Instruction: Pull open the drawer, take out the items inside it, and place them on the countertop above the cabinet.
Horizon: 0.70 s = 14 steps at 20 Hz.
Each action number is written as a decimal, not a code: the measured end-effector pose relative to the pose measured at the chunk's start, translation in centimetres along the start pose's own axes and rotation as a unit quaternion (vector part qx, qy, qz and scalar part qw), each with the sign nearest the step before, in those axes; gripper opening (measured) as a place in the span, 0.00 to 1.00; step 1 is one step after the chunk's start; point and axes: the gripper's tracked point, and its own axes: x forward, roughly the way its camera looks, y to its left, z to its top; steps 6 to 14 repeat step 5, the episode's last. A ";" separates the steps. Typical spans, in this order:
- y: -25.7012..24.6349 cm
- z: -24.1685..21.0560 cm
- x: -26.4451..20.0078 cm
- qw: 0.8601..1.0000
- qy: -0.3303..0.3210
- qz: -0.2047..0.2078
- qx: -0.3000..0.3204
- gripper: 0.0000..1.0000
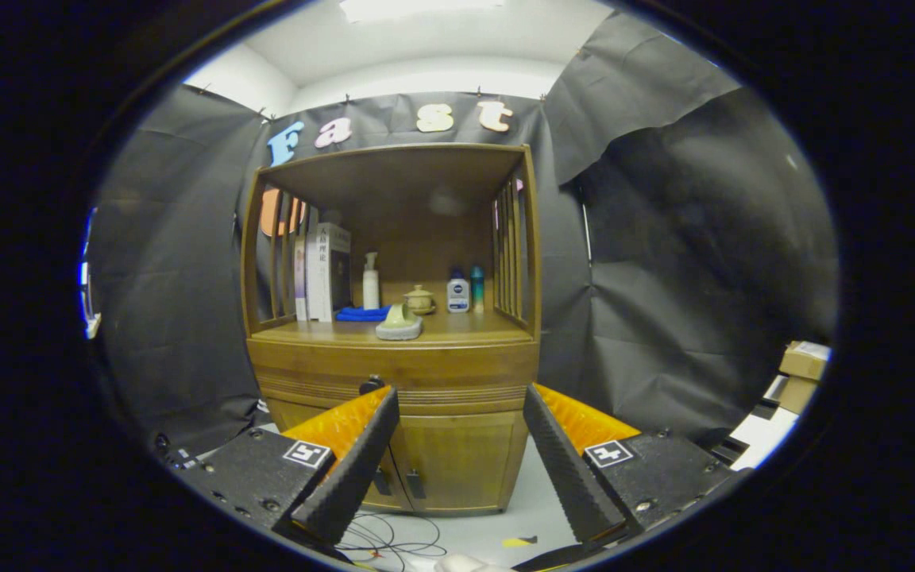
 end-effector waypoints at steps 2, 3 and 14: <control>-0.2 -0.2 -0.1 1.000 0.000 -0.001 0.000 1.00; -0.2 -0.1 -0.1 1.000 -0.001 -0.002 -0.002 1.00; 0.0 0.0 -0.1 1.000 -0.003 0.000 -0.002 1.00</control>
